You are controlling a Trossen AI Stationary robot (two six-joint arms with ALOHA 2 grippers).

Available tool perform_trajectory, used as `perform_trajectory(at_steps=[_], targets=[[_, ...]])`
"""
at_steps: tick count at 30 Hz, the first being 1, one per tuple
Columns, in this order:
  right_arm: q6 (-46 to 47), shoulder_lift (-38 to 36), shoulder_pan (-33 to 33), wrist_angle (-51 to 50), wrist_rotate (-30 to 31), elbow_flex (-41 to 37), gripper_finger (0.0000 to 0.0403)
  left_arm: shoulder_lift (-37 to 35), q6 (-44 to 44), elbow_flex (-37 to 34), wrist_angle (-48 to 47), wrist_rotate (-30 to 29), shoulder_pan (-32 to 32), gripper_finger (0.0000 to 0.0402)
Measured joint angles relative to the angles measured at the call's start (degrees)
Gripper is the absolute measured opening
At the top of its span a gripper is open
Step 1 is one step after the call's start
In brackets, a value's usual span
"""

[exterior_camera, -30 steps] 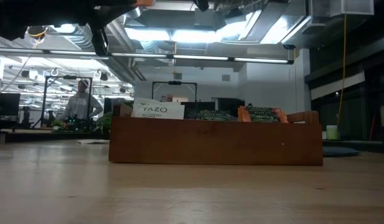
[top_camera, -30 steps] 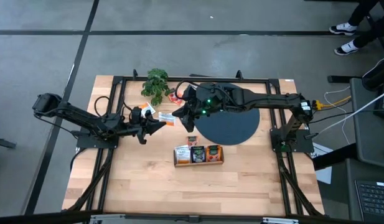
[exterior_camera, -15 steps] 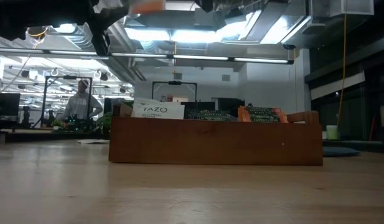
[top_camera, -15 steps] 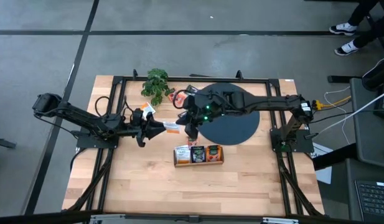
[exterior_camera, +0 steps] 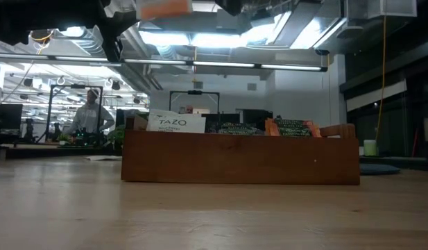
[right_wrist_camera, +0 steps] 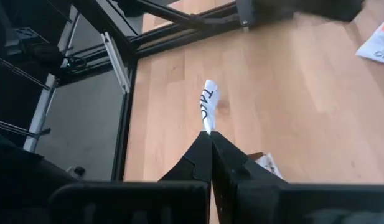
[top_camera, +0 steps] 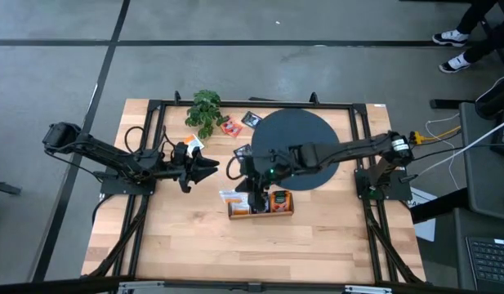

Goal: Pick & Place Tea
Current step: Put the bottom white tea bag into the left section of the wooden organizer

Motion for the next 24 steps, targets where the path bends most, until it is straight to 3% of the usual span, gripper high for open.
perform_trajectory(at_steps=[14,24], targets=[[5.96,-0.08,1.76,19.04,-0.85,-18.06,0.0,0.0,-2.99,0.0,-0.26,0.33,0.0,0.0152],[8.29,-0.1,1.96,27.19,0.45,-28.35,0.0,0.0,-3.01,0.0,-0.33,0.37,0.0,0.0152]])
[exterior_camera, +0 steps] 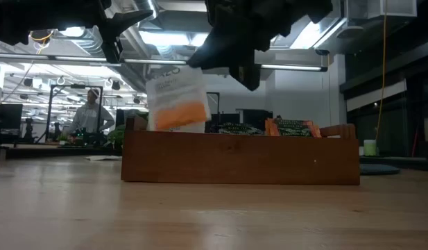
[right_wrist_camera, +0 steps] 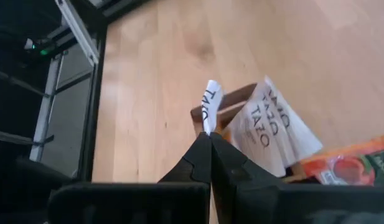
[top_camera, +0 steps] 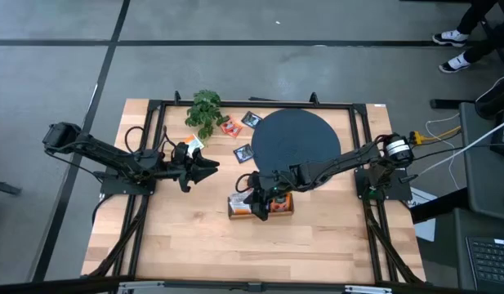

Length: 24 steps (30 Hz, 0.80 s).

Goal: Pick & Place Tea
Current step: Put the bottom white tea bag into the left section of the wooden organizer

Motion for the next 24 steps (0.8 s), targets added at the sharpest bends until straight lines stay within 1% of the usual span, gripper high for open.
perform_trajectory(at_steps=[4,8,11,14,20,24], targets=[[0.69,-0.02,0.0,2.46,2.98,-2.25,0.0,0.0,0.0,0.0,-0.74,-0.11,0.0,0.0152],[0.98,-0.02,-0.26,4.5,3.24,-3.81,0.0,0.02,-0.02,0.0,-1.36,-0.15,0.0,0.0152],[1.04,-0.02,-0.26,5.3,4.73,-5.24,0.0,0.02,-0.02,0.0,-1.37,-0.39,0.0,0.0152],[1.23,-0.02,-0.26,8.45,4.96,-6.42,0.0001,0.01,-0.02,0.0,-1.39,-0.59,0.0,0.0152],[2.57,-0.02,-0.26,8.15,8.27,-7.61,0.002,0.02,0.0,0.0,-1.42,-0.61,0.0,0.0152],[2.42,-0.02,-0.26,8.02,8.38,-7.63,0.0029,0.01,-0.02,0.0,-1.42,-0.63,0.0,0.0152]])
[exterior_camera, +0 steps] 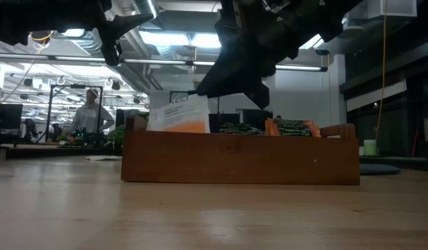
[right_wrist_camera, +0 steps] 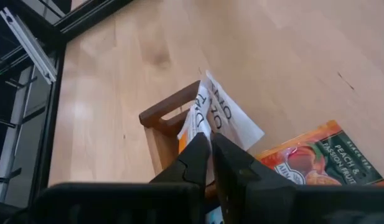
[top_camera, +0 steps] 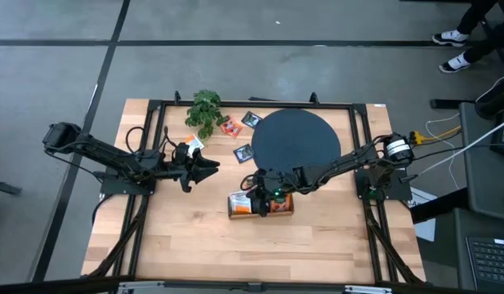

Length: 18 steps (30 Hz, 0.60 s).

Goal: Pick & Place Tea
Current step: Put the bottom white tea bag into the left section of the wooden organizer

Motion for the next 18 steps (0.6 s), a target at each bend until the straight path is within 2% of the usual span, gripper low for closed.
perform_trajectory(at_steps=[8,14,18], targets=[[-0.49,0.0,0.0,1.02,1.66,0.02,0.0005,0.01,0.02,0.0,0.0,-1.35,0.0,0.0152],[-0.15,0.0,0.0,1.45,2.4,0.02,0.0028,0.01,0.02,0.0,0.0,-1.53,0.0,0.0152],[-0.21,0.0,0.0,2.97,2.51,0.02,0.0023,0.01,0.01,0.0,-0.01,-1.54,0.0,0.0152]])
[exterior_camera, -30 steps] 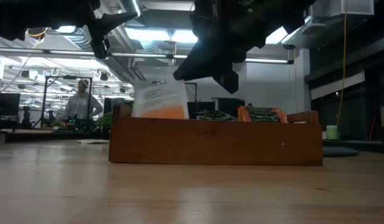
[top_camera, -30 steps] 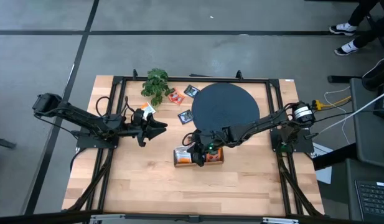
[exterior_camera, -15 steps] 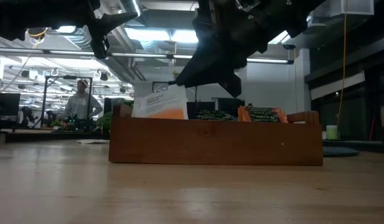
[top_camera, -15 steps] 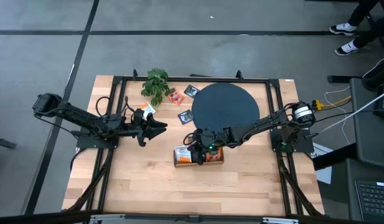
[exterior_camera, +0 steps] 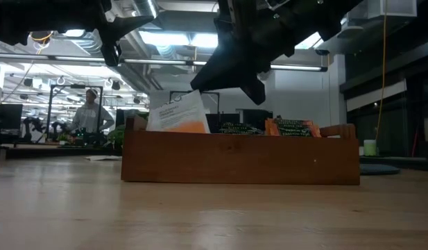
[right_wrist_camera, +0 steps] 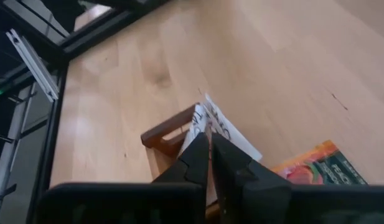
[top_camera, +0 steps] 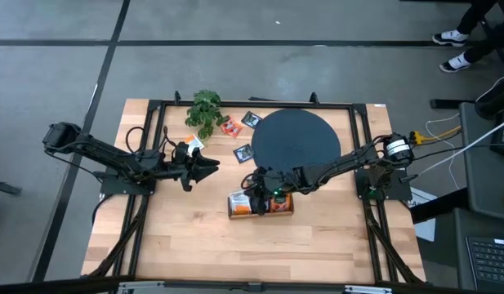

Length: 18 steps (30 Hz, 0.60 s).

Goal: Pick & Place Tea
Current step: Put the bottom white tea bag into the left section of the wooden organizer

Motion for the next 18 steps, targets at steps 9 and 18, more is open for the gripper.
perform_trajectory(at_steps=[9,18], targets=[[0.03,0.0,0.0,1.47,1.97,0.0,0.0022,-0.01,0.0,0.0,-0.01,0.0,0.0,0.0152],[1.83,0.0,-0.03,1.2,-4.67,0.0,0.0046,0.0,-0.15,0.0,-0.01,0.01,0.0,0.0152]])
